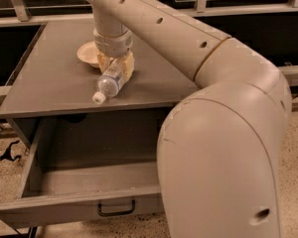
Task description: Place blue plastic bottle into top drawer
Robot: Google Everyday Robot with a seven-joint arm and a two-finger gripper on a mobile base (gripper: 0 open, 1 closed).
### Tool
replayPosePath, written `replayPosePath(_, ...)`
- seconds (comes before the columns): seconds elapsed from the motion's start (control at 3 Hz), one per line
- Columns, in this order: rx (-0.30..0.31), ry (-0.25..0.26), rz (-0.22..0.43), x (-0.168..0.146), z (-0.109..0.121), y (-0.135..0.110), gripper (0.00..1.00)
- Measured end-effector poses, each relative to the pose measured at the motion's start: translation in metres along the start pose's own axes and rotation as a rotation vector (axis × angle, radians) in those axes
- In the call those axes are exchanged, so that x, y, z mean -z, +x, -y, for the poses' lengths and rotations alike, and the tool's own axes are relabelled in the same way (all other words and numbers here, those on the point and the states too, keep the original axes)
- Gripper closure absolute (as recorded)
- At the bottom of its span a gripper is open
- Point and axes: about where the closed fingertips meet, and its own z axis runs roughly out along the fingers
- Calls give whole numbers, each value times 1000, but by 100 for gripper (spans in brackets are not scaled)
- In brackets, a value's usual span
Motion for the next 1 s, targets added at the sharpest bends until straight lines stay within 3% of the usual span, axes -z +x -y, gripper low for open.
replayPosePath(0.67, -26, 22, 3, 4, -2, 3, 100)
replayPosePath(1.0, -108, 88, 26, 35, -18, 3, 100)
